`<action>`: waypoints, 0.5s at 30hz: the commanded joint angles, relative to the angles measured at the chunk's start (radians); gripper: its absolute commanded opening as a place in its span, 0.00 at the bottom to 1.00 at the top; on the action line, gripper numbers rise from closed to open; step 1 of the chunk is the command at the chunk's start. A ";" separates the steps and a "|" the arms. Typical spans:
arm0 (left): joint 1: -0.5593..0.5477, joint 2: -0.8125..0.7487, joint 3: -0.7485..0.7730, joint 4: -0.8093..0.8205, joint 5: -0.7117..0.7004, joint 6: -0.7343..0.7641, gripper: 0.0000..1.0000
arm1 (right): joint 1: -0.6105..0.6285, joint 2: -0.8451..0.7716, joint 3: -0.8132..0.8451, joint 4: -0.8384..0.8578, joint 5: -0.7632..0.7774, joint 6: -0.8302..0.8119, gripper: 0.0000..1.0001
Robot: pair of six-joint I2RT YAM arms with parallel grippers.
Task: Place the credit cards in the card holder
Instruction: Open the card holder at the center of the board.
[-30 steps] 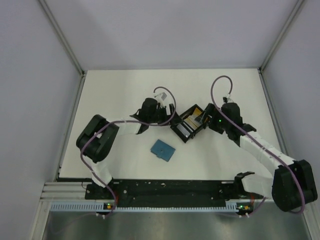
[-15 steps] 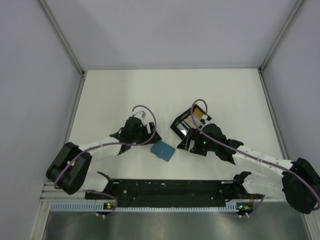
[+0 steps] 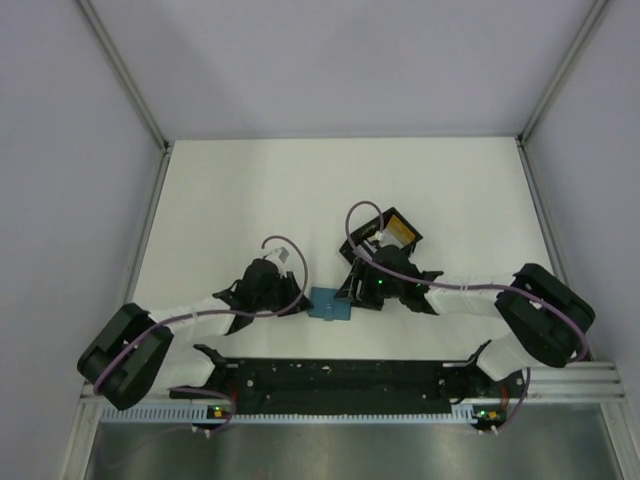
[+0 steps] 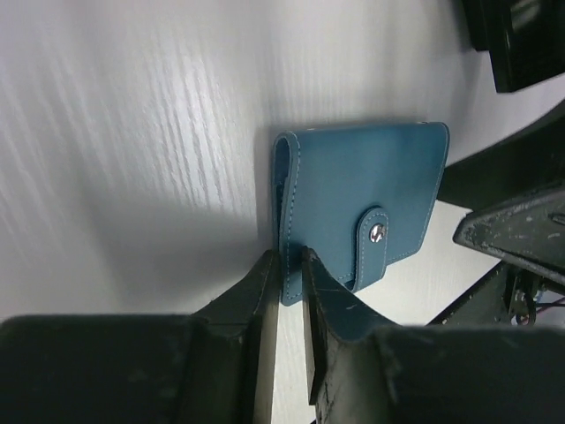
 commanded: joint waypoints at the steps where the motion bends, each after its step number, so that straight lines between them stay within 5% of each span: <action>1: -0.045 -0.018 -0.056 0.013 0.001 -0.053 0.23 | 0.013 0.060 0.108 0.009 -0.002 -0.071 0.58; 6: -0.049 -0.050 -0.082 0.039 -0.025 -0.078 0.62 | 0.013 0.116 0.142 -0.016 -0.016 -0.106 0.58; 10: -0.049 -0.053 -0.086 0.090 -0.005 -0.083 0.53 | 0.013 0.139 0.138 -0.023 -0.020 -0.129 0.49; 13: -0.050 -0.044 -0.086 0.110 0.010 -0.089 0.25 | 0.013 0.136 0.148 -0.054 -0.010 -0.183 0.43; 15: -0.049 -0.044 -0.089 0.086 0.000 -0.098 0.18 | 0.014 0.112 0.177 -0.112 0.015 -0.252 0.49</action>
